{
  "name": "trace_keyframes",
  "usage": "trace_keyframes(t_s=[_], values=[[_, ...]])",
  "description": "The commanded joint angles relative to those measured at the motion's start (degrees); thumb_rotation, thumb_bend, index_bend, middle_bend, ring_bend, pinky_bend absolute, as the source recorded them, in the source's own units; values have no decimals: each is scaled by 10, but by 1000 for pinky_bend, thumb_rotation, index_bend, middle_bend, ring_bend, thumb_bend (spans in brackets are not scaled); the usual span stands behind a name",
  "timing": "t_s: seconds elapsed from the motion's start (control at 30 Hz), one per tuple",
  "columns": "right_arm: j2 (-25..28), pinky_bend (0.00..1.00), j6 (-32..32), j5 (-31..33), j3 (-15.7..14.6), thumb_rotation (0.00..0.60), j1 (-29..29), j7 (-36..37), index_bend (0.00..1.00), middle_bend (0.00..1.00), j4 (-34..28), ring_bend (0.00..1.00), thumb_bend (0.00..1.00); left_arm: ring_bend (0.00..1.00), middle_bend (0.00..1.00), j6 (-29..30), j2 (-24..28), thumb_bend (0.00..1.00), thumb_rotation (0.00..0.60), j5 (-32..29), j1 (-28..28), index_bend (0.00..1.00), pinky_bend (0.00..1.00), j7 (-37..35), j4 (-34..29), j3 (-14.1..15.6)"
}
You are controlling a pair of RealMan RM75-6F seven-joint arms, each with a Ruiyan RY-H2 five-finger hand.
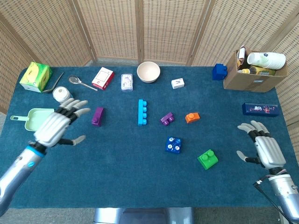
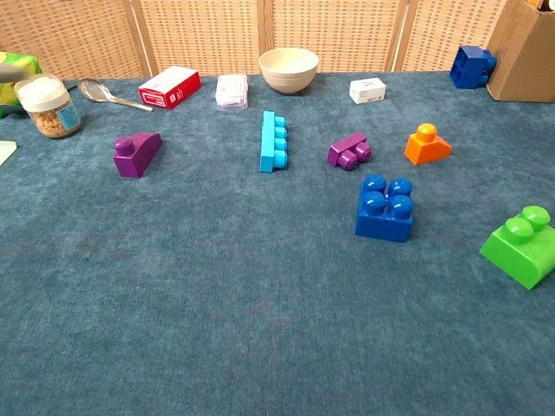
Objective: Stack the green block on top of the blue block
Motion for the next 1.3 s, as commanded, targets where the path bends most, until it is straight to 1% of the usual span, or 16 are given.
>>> trace_keyframes(t_s=[0.03,0.23,0.37,0.47,0.53,0.77,1.07,1.2,1.3], values=[[-9,0,-20,-12,-5,557,17,3,178,185,9,25,242,0,62,53,34,337,494,4,61,164,0,-2,-19,28],[-29,0,-51,-19,-16,554,39,-3,174,182,19,22,227,0,66,92,65,336,493,9,113,177,0,-4,-33,41],[-45,0,-66,-17,-24,554,49,-17,173,181,23,21,210,0,69,106,74,336,491,14,138,194,0,-14,-34,44],[-53,0,-74,-18,-29,548,56,-29,173,180,23,20,197,0,70,103,73,336,494,17,148,202,0,-20,-31,45],[-55,0,-76,-20,-32,552,58,-36,174,180,23,20,196,0,70,102,71,336,487,20,152,206,0,-23,-28,43],[-61,0,-89,-30,-47,550,66,-47,174,179,29,16,193,0,69,96,64,337,491,30,162,207,0,-31,-23,36],[-86,0,-89,-65,-72,553,74,-38,173,178,72,4,194,0,68,94,68,336,494,43,169,207,0,-31,-28,23],[-97,0,-84,-82,-80,550,77,-34,173,179,92,4,192,0,68,95,71,336,487,42,174,207,0,-33,-31,18],[-103,0,-80,-91,-83,553,81,-30,175,179,102,4,193,0,68,95,72,337,494,44,177,207,0,-36,-33,16]])
